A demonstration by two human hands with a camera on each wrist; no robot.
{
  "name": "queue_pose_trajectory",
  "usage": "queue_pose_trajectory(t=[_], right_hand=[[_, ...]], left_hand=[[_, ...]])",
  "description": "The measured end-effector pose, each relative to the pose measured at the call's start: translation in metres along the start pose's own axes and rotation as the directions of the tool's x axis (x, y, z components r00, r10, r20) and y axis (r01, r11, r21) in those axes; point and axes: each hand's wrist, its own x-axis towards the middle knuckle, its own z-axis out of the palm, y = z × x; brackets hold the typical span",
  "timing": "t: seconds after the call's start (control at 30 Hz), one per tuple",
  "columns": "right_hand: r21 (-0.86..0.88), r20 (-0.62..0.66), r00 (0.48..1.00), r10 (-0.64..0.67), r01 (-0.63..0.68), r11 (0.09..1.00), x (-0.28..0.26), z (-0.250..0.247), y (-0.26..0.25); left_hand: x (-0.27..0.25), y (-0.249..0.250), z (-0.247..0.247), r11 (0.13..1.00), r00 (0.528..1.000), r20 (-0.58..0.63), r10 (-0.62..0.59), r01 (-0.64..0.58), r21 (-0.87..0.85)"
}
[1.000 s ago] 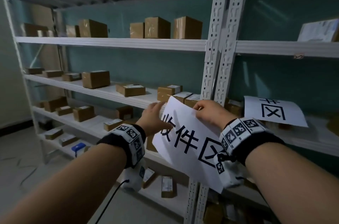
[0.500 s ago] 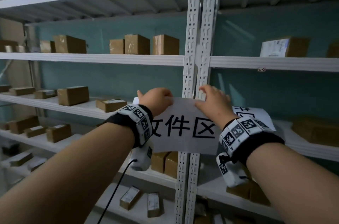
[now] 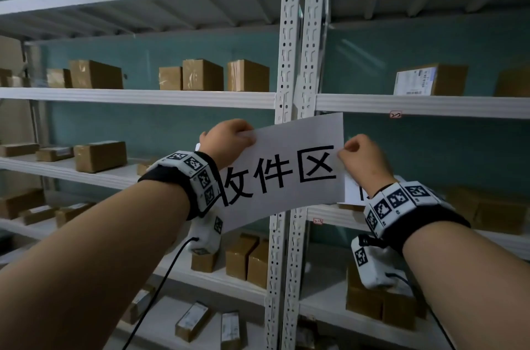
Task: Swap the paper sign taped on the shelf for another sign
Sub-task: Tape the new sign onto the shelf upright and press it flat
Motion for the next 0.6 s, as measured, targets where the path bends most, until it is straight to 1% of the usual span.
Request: queue_pose_trajectory(t=[0.1,0.17,0.23,0.3,0.37,0.47,0.6], right_hand=[[0.071,0.04,0.999,0.012,-0.015,0.997,0.016,0.0,0.0],[0.046,0.05,0.998,-0.026,0.024,0.999,0.024,0.002,-0.001],[0.038,0.038,0.998,-0.051,0.05,0.998,0.033,0.003,0.0],[0.069,0.009,0.997,-0.072,0.071,0.995,0.044,0.003,0.002],[0.108,-0.001,0.996,-0.086,0.085,0.991,0.059,0.001,0.005],[0.171,0.018,0.996,-0.086,0.082,0.982,0.088,-0.004,0.008],[0.242,-0.006,0.997,-0.079,0.078,0.967,0.13,-0.012,0.007]], left_hand=[[0.008,0.001,0.003,0.999,1.0,0.0,0.008,-0.008,-0.049],[0.016,0.003,0.006,0.998,1.0,-0.007,0.021,-0.022,-0.051],[0.025,0.005,0.009,0.999,0.999,-0.028,0.029,-0.03,-0.036],[0.036,0.004,0.015,0.999,0.998,-0.057,0.038,-0.04,-0.024],[0.049,0.002,0.021,0.999,0.998,-0.054,0.039,-0.04,-0.025],[0.068,0.003,0.031,0.999,0.997,-0.057,0.044,-0.042,0.033],[0.096,0.003,0.041,0.997,0.997,-0.069,0.024,-0.019,0.072]])
